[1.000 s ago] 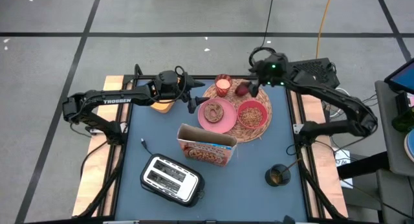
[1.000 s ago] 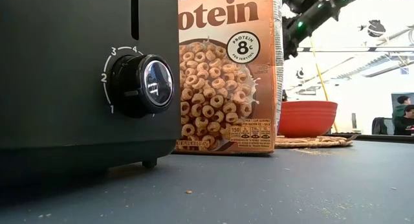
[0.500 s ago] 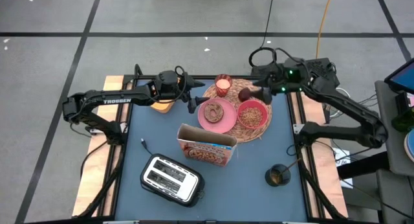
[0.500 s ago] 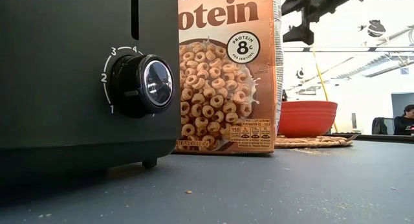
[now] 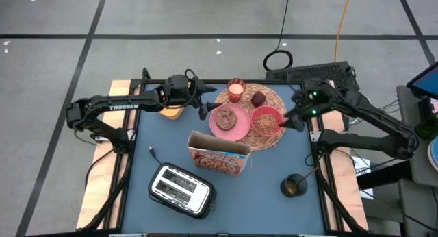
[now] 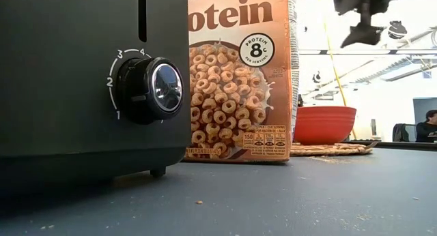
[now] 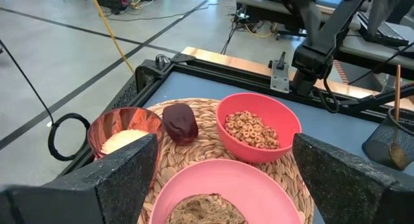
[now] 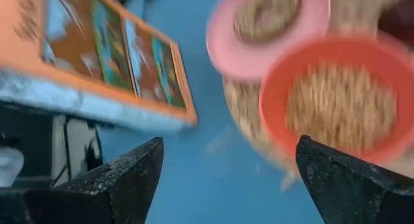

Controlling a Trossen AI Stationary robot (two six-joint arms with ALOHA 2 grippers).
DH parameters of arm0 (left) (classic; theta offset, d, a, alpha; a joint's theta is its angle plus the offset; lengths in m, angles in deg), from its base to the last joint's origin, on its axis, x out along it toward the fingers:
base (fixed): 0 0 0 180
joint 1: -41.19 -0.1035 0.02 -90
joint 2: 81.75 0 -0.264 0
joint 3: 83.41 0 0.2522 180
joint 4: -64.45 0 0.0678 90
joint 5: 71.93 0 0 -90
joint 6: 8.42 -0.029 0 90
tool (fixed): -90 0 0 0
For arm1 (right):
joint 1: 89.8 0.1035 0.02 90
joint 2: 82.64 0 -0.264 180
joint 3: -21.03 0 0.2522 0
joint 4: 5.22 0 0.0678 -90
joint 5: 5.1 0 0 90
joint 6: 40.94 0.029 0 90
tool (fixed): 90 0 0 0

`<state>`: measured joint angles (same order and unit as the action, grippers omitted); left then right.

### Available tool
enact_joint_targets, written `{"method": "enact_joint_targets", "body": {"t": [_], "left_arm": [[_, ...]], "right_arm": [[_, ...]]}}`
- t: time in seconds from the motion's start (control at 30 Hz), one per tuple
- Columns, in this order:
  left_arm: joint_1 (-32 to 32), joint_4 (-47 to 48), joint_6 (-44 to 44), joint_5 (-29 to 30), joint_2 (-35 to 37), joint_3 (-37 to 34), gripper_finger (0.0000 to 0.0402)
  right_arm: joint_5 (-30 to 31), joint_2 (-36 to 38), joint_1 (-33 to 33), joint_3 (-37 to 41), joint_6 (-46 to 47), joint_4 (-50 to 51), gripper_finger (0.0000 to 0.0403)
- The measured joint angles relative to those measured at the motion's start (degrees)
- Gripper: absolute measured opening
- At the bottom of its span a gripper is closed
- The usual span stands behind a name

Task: Arrange a breakfast setting
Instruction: Put the spoon to the right of the tablemat

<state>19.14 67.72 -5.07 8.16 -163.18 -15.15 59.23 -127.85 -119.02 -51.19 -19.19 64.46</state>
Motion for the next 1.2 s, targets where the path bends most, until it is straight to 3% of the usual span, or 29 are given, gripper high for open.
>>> {"method": "enact_joint_targets", "body": {"t": [0.37, 0.5, 0.73, 1.2], "left_arm": [[0.0, 0.01, 0.13, 0.0, 0.0, 0.0, 0.0363], [0.0, 0.01, -0.04, 0.0, 0.0, 0.0, 0.0363], [0.02, 0.01, -0.04, 0.0, 0.0, 0.0, 0.0363], [0.02, 0.03, 0.14, 0.0, 0.0, 0.0, 0.0363]], "right_arm": [[-0.11, 1.47, 2.72, 0.0, 5.91, 20.1, 0.0336], [-3.93, 1.29, 4.09, 0.0, 7.23, 25.64, 0.0336], [-10.42, -0.78, 7.37, 0.0, 9.34, 27.67, 0.0336], [-10.62, -10.18, 17.42, 0.02, 12.69, 34.15, 0.0336]]}}
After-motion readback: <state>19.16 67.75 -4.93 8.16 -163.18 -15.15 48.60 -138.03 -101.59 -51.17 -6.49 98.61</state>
